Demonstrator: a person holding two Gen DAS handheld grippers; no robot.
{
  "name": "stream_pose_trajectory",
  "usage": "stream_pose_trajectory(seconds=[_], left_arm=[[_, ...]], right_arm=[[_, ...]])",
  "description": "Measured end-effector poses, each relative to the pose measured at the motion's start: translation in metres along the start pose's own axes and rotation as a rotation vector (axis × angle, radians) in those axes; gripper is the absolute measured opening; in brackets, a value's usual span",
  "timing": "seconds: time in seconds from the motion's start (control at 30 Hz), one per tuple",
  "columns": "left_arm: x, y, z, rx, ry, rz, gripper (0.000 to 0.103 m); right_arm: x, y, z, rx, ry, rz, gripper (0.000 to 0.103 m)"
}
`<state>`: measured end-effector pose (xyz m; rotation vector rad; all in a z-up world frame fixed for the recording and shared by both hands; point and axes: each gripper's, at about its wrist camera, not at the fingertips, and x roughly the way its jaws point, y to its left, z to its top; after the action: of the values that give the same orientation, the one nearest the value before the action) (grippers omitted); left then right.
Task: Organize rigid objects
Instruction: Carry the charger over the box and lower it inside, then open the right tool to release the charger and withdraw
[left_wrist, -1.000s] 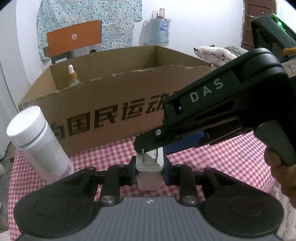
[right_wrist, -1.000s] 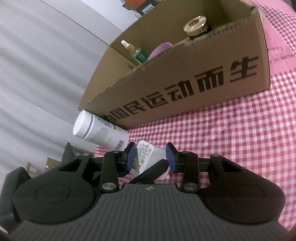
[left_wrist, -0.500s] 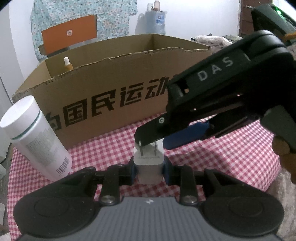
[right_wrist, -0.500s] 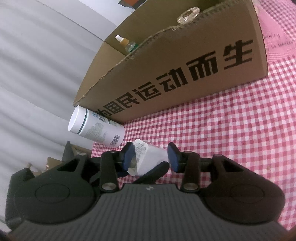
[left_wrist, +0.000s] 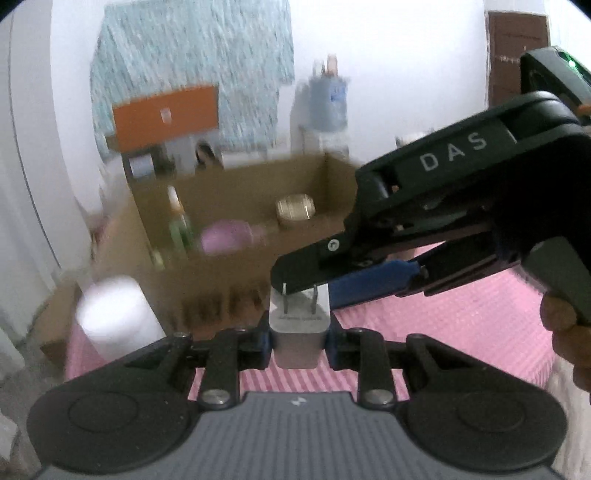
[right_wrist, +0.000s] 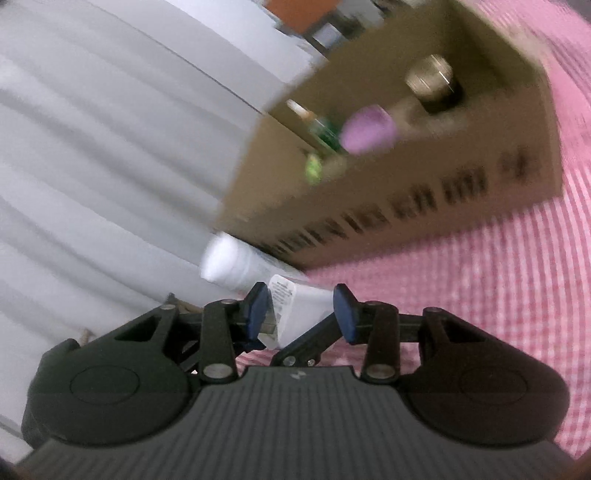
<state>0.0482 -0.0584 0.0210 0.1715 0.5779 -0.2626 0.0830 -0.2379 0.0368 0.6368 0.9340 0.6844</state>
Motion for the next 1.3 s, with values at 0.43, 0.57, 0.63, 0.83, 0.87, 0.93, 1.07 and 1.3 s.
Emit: stream_pose_trajectory(seconds=[0.43,0.57,0.63,0.83,0.87,0.93,1.07,1.3], left_arm=[[0.052,0.039,0.101,-0.12,0.068,-0.018,0.028],[0.093,0.054,0.101,-0.183,0.196,-0.032,0.028],[0.112,0.058,0.097,-0.212,0.26,-0.039,0.028],[0.149,0.061,0.086,-0.253,0.385,-0.056,0.028],[0.152,0.061,0.086,-0.257,0.394,-0.055,0.028],[0.156,0.06,0.085,-0.255,0.406,-0.053,0.028],[0.165,0.058,0.088,-0.265,0.432,-0.05,0.028],[0.169,0.051,0.089,-0.265,0.431,-0.045,0.029]], right_arm=[[0.004,0.041,0.117,-0.146,-0.057,0.033,0.041],[0.035,0.015,0.144,-0.08,0.028,0.012,0.04],[0.05,0.002,0.15,-0.049,0.072,-0.003,0.04],[0.09,-0.027,0.158,-0.013,0.181,-0.062,0.041],[0.094,-0.031,0.158,-0.009,0.196,-0.071,0.041],[0.101,-0.036,0.158,-0.016,0.22,-0.089,0.041],[0.114,-0.042,0.158,-0.046,0.267,-0.132,0.043],[0.115,-0.052,0.157,-0.047,0.28,-0.14,0.046]])
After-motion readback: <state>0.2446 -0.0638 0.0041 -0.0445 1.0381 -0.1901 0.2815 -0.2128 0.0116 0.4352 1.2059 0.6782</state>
